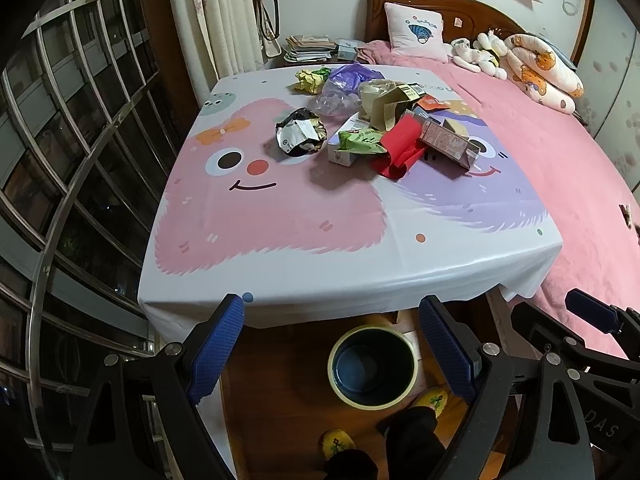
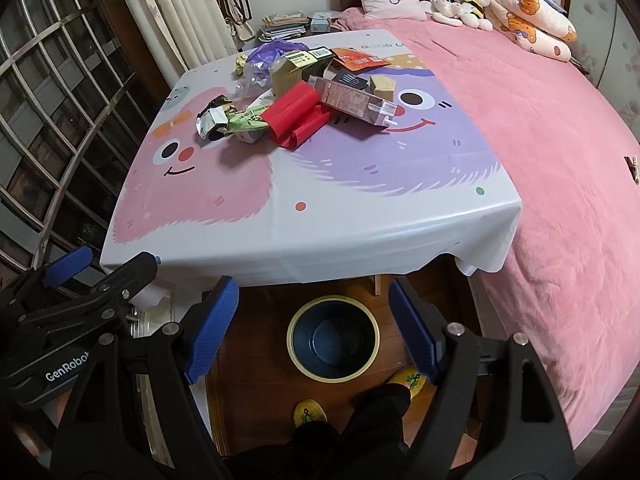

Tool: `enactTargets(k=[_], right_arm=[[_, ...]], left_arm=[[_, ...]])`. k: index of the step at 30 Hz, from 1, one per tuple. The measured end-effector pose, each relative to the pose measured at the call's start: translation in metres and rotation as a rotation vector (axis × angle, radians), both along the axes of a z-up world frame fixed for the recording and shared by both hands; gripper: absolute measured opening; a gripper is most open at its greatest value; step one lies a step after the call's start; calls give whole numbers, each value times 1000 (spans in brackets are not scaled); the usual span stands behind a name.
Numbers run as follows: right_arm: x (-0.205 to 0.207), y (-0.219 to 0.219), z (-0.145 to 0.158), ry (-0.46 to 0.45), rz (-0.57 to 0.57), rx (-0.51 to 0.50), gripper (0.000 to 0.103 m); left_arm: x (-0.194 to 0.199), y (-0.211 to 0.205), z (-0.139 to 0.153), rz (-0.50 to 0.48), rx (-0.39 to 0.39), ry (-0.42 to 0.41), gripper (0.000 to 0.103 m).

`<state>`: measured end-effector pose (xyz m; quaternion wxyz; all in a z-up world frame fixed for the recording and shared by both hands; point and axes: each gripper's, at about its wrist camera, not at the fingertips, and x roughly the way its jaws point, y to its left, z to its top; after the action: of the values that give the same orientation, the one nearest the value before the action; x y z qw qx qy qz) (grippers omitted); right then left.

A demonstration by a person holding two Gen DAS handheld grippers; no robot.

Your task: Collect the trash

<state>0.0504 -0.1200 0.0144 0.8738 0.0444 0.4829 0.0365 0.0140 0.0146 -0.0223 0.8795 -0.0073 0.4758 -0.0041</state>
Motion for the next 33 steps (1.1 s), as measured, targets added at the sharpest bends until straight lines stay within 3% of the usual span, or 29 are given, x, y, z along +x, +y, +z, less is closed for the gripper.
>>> enactTargets(k=[16, 33], right_arm=[[9, 1, 12, -14, -39, -15, 76], [48, -9, 42, -74, -60, -52, 76]], left_arm=[[20, 4, 7, -49, 3, -40, 90], [68, -7, 39, -73, -68, -135, 90]])
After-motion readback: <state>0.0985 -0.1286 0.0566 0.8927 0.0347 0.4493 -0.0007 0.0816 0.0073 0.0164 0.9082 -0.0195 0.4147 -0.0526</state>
